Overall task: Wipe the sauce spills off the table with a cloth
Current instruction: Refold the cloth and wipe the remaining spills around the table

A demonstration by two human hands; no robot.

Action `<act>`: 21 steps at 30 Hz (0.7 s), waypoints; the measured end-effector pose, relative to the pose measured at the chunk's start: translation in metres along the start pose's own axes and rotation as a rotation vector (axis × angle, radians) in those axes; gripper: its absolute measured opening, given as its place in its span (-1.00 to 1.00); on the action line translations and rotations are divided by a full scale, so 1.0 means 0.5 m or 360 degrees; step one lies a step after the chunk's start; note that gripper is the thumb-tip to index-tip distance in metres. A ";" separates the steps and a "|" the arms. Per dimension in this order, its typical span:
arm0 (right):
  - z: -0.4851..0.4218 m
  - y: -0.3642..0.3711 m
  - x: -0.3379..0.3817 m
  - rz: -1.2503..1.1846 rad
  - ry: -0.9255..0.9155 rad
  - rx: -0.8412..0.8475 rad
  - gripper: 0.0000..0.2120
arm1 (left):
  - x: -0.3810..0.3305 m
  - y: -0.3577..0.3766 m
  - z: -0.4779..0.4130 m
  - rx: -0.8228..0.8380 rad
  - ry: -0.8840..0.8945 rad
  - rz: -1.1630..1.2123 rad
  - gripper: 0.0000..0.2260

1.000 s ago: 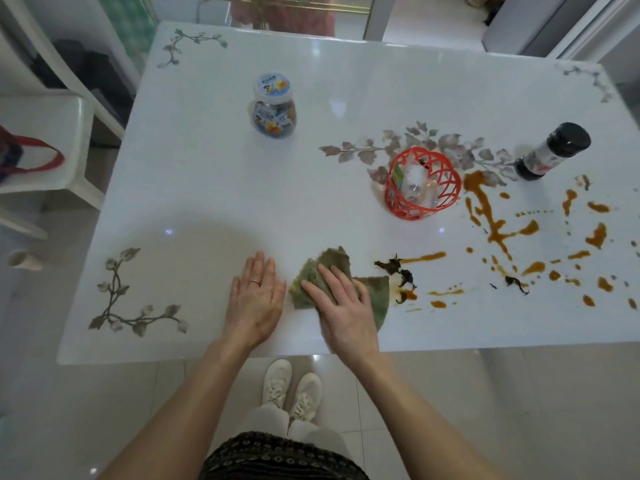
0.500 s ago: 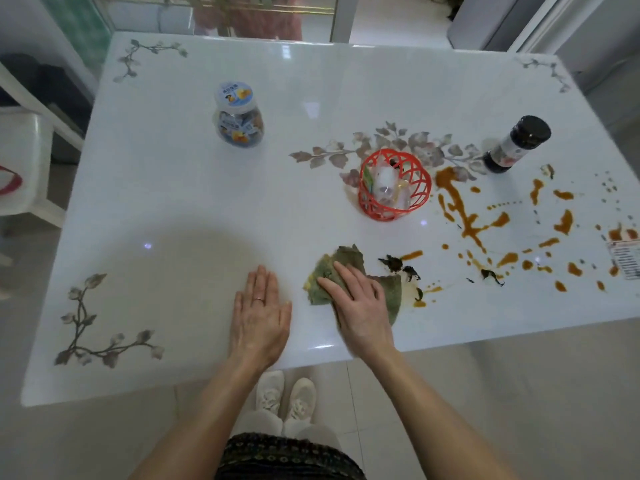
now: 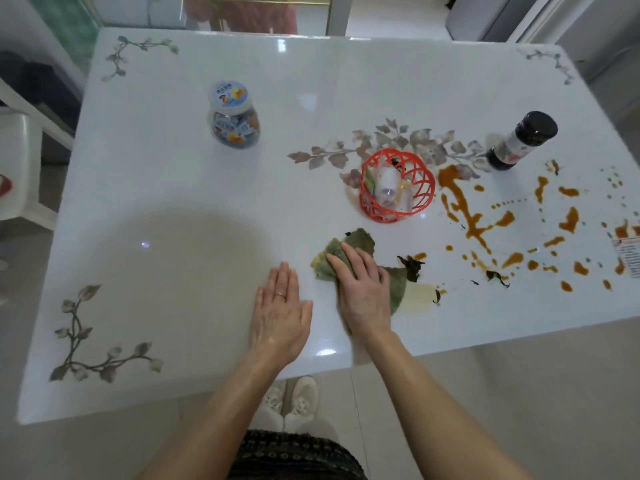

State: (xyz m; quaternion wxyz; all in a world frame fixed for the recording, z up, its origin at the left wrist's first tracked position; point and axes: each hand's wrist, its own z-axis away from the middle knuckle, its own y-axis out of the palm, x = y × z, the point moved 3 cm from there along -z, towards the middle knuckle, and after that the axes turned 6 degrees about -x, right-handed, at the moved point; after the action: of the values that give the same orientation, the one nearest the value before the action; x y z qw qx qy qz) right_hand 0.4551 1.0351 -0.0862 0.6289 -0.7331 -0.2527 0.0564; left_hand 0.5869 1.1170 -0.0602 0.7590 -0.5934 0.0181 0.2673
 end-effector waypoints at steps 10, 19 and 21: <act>-0.010 -0.037 -0.009 -0.0055 0.0505 0.0076 -0.57 | -0.003 0.011 -0.005 0.0025 -0.0016 0.0034 -0.44; -0.045 -0.051 -0.176 0.0088 0.0451 0.0110 -0.59 | -0.063 0.025 -0.019 -0.0021 -0.0069 0.0058 -0.44; -0.058 -0.055 -0.161 -0.0026 0.0506 0.0035 -0.59 | -0.103 0.039 -0.025 -0.0009 -0.0037 0.0089 -0.45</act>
State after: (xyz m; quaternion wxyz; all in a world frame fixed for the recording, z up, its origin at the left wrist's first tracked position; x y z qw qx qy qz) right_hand 0.3887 0.9757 -0.0732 0.6693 -0.7239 -0.1553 -0.0626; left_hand 0.5379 1.0887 -0.0637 0.7498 -0.5917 0.0251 0.2952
